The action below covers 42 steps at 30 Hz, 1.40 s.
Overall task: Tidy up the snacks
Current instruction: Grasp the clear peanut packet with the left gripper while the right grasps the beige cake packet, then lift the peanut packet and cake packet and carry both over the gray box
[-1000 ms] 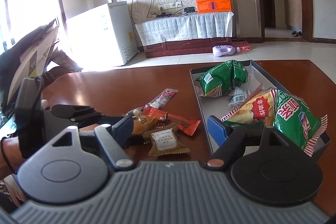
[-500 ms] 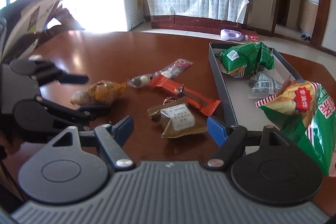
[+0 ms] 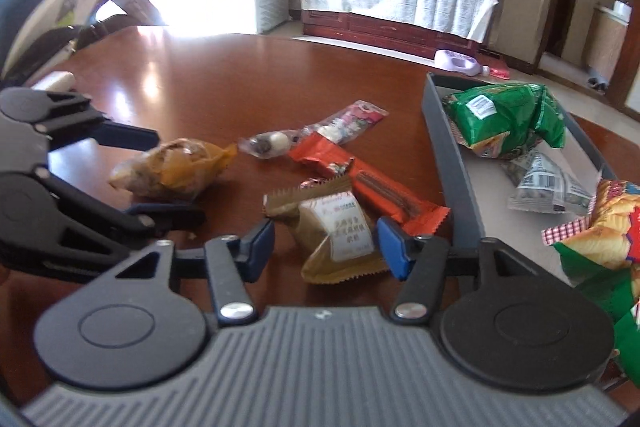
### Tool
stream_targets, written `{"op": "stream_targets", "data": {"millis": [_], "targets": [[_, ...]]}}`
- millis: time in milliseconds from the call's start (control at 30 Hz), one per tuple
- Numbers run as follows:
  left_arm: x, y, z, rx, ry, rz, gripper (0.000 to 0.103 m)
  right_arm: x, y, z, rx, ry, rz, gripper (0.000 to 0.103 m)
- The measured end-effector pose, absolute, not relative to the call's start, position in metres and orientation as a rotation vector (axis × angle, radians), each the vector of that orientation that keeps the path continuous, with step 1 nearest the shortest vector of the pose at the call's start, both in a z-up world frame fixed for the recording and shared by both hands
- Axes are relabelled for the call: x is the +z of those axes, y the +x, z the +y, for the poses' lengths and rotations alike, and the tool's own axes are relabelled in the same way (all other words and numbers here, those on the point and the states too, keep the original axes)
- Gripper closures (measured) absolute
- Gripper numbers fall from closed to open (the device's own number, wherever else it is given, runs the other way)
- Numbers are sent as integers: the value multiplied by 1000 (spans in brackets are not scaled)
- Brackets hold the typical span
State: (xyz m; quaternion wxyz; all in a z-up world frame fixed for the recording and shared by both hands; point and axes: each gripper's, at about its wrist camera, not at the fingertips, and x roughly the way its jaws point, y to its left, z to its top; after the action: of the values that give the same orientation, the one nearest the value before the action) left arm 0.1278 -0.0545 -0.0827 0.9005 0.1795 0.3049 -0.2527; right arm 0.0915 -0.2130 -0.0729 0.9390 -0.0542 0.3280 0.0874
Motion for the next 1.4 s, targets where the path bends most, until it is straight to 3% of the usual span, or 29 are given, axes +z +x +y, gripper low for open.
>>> {"op": "stream_targets", "data": {"millis": [167,233,267,400,500,567,667,800,867,933,1000,1067,1400], "targets": [[-83,128,-57,-515,373,630,24,-73,92,-213,192,-122,668,39],[-83,128,-57,-517,373,630,24,-72,93,-214,218,-89,684,46],[-84,128,-58,-516,374,630,24,-71,92,-216,222,-73,693,56],[-83,129,-55,-514,374,631,21,-66,82,-211,242,-83,728,58],[-84,130,-54,-510,369,633,20,-65,77,-205,225,-108,722,53],[-84,130,-55,-508,370,631,20,-66,81,-201,203,-119,711,31],[-85,131,-54,-484,370,624,20,-69,87,-198,178,-116,698,30],[-85,133,-50,-485,346,637,20,-73,94,-206,181,-49,712,31],[-86,132,-51,-484,358,627,20,-75,93,-205,199,-51,711,47],[-86,131,-52,-487,359,623,23,-75,92,-202,199,-67,706,49],[-85,129,-51,-504,344,623,38,-75,90,-202,204,-63,706,51],[-85,126,-52,-503,365,610,42,-74,88,-200,206,-65,706,52],[-86,122,-59,-464,371,592,51,-70,79,-202,198,-46,697,54]]}}
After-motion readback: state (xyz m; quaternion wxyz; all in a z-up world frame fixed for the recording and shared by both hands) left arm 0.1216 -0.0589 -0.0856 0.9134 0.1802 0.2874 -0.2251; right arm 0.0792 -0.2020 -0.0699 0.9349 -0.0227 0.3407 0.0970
